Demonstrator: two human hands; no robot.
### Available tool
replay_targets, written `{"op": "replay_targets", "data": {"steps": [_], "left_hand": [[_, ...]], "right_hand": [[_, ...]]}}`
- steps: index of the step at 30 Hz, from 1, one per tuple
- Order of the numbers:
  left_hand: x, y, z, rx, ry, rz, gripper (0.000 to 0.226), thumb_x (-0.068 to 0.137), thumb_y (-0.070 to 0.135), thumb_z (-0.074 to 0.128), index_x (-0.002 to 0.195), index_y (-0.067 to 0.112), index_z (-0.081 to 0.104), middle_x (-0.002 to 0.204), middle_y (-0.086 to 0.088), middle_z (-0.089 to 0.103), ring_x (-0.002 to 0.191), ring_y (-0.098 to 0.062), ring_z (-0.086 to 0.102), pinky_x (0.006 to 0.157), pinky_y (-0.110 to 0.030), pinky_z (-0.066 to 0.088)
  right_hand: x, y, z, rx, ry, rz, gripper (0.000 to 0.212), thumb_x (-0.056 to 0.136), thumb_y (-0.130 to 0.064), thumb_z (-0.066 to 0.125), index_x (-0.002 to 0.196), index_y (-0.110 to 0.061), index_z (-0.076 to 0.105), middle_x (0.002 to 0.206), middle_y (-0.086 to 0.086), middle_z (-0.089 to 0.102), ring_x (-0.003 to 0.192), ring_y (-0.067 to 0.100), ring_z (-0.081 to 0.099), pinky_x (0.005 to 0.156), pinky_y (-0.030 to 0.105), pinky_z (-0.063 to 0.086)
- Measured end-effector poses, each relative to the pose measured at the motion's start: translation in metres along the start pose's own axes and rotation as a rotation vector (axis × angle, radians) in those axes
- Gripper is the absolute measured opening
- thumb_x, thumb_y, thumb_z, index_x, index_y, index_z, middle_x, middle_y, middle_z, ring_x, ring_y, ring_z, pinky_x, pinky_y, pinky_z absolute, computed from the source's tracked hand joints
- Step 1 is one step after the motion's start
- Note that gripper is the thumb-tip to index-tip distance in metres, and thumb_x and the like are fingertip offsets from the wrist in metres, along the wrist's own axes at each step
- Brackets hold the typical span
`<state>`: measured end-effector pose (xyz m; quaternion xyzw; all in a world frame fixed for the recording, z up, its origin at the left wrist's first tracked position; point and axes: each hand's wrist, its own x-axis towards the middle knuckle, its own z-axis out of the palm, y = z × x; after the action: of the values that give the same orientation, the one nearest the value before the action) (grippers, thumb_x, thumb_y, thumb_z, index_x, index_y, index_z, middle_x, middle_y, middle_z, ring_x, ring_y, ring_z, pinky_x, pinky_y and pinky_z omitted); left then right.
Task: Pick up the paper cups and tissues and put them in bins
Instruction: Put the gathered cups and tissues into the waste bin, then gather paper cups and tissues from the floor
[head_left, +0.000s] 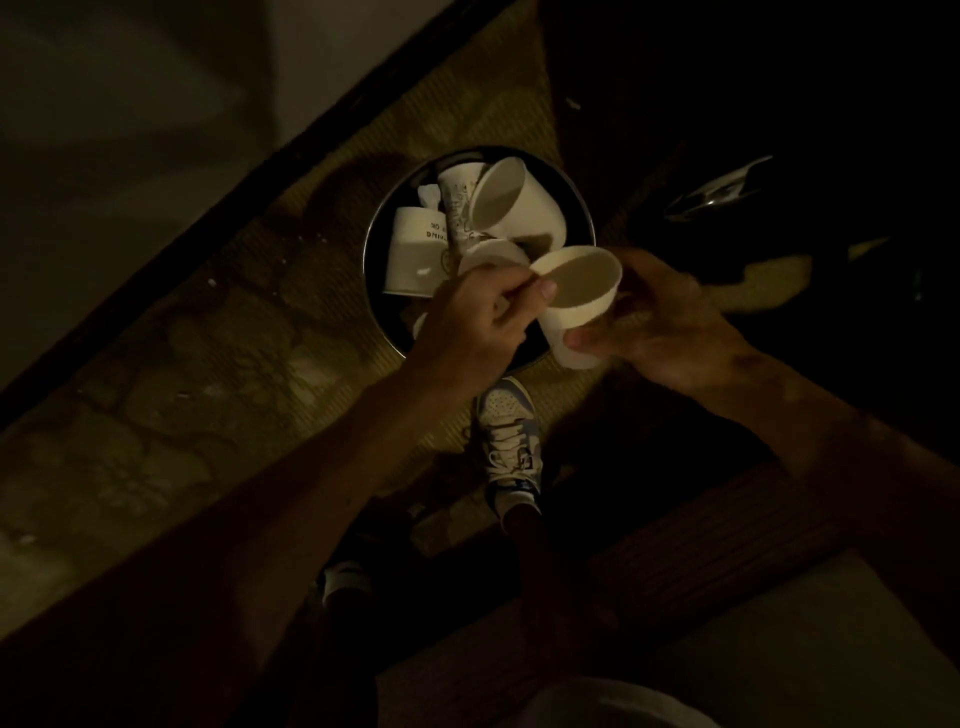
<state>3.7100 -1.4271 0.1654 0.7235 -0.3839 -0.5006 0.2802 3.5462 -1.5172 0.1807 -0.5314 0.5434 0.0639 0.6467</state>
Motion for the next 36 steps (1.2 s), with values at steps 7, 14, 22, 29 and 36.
{"op": "replay_targets", "data": {"steps": [7, 14, 22, 29, 36], "left_hand": [[-0.01, -0.022, 0.015, -0.064, 0.14, -0.088, 0.017, 0.089, 0.028, 0.07, 0.084, 0.012, 0.075, 0.07, 0.013, 0.067, 0.066, 0.001, 0.065, 0.063, -0.028, 0.055], [0.003, -0.036, 0.028, 0.108, 0.125, -0.132, 0.025, 0.089, 0.033, 0.069, 0.096, 0.01, 0.076, 0.086, 0.0, 0.073, 0.071, 0.0, 0.057, 0.059, -0.008, 0.036], [0.012, -0.045, 0.027, 0.117, -0.049, -0.136, 0.031, 0.102, 0.026, 0.048, 0.127, 0.013, 0.062, 0.121, -0.009, 0.066, 0.102, -0.027, 0.065, 0.084, -0.045, 0.056], [-0.04, -0.022, -0.037, 0.13, 0.146, -0.021, 0.032, 0.092, 0.033, 0.064, 0.064, 0.022, 0.053, 0.053, 0.012, 0.049, 0.051, -0.001, 0.052, 0.053, -0.025, 0.042], [-0.211, 0.074, -0.204, 0.44, 0.163, 0.063, 0.03, 0.089, 0.037, 0.06, 0.064, 0.02, 0.053, 0.049, 0.011, 0.043, 0.047, 0.0, 0.042, 0.054, -0.025, 0.034]], "right_hand": [[0.027, -0.009, 0.015, -0.351, 0.008, -0.285, 0.067, 0.076, -0.006, 0.08, 0.136, -0.018, 0.052, 0.124, -0.004, 0.056, 0.113, 0.006, 0.051, 0.084, 0.013, 0.048], [0.032, 0.008, 0.006, -0.54, -0.059, -0.233, 0.074, 0.081, -0.019, 0.076, 0.145, -0.022, 0.038, 0.135, 0.0, 0.055, 0.124, 0.013, 0.05, 0.094, 0.026, 0.049], [0.039, 0.013, 0.015, -0.79, 0.098, -0.226, 0.053, 0.093, -0.017, 0.061, 0.144, -0.017, 0.044, 0.144, 0.011, 0.043, 0.126, 0.03, 0.048, 0.096, 0.033, 0.041], [-0.038, -0.03, 0.05, -0.583, 0.198, -0.234, 0.028, 0.089, -0.023, 0.066, 0.116, -0.019, 0.059, 0.1, -0.005, 0.062, 0.093, 0.011, 0.059, 0.077, 0.026, 0.046], [-0.191, -0.126, 0.151, -0.433, 0.065, -0.538, 0.006, 0.092, -0.022, 0.062, 0.091, -0.018, 0.058, 0.075, -0.014, 0.06, 0.07, 0.006, 0.06, 0.062, 0.03, 0.05]]}}
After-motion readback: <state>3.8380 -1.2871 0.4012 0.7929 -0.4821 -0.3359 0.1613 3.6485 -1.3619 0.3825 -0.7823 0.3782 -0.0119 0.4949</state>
